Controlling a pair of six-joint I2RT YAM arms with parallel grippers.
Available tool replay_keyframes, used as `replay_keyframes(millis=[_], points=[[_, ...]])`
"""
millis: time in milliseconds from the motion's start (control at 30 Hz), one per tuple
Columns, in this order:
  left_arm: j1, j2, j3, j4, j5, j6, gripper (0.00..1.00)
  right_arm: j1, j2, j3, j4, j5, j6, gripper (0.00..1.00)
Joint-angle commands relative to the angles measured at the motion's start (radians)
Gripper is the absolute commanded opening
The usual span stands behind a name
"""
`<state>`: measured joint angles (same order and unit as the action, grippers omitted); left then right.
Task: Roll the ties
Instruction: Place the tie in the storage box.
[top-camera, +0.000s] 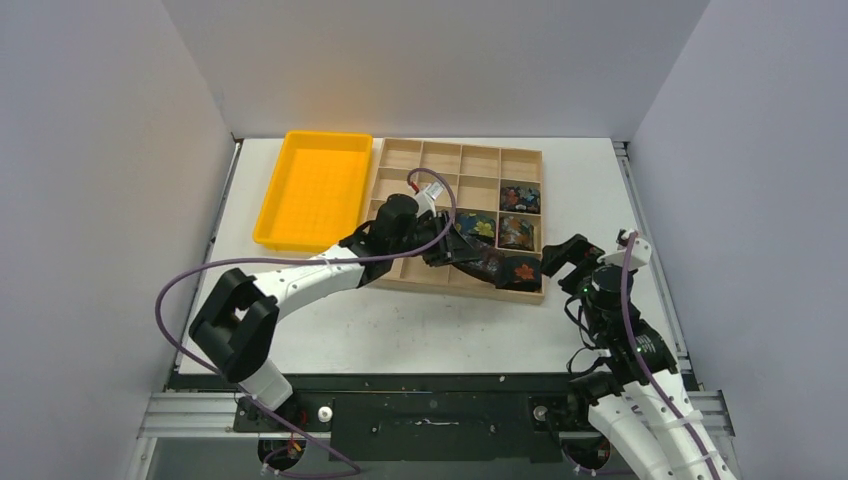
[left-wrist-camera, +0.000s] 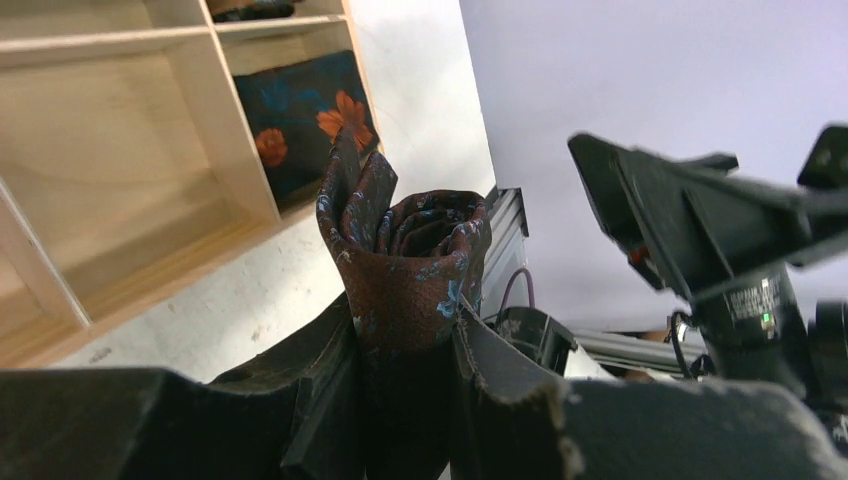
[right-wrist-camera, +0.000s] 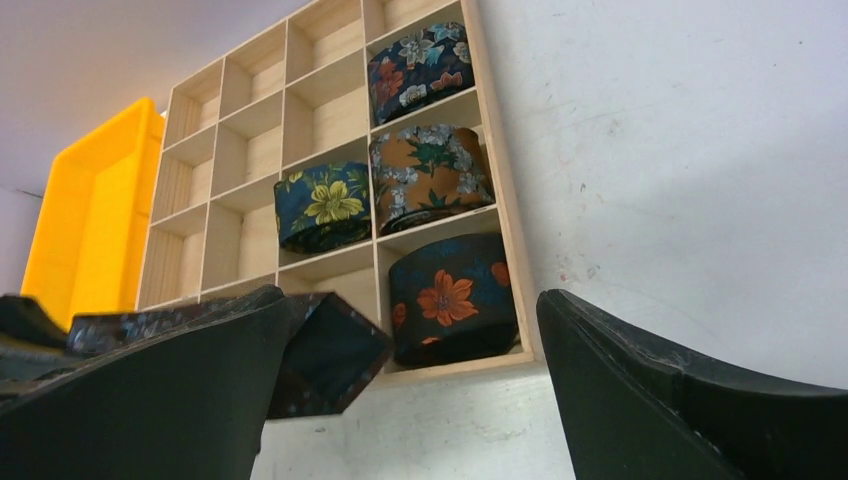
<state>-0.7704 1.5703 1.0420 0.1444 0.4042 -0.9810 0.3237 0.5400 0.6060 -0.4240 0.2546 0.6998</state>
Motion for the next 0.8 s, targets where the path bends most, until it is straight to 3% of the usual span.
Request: replay_keyframes(millis=[0, 433, 767], points=[[0.03, 0.087, 0.123, 0.058, 0.059, -0.033, 0.0, 0.013, -0.029, -0.016, -0.034, -0.025, -0.019, 0.98], [0.057, 0.276, 0.282, -0.141, 0.024, 0.043, 0.0, 0.026, -0.066, -0.058, -0.019, -0.052, -0.03, 0.98], [0.063, 0.312, 0.365, -0.462, -0.113, 0.197, 0.0, 0.027, -0.057, -0.066, -0.015, -0.054, -0.024, 0.98]])
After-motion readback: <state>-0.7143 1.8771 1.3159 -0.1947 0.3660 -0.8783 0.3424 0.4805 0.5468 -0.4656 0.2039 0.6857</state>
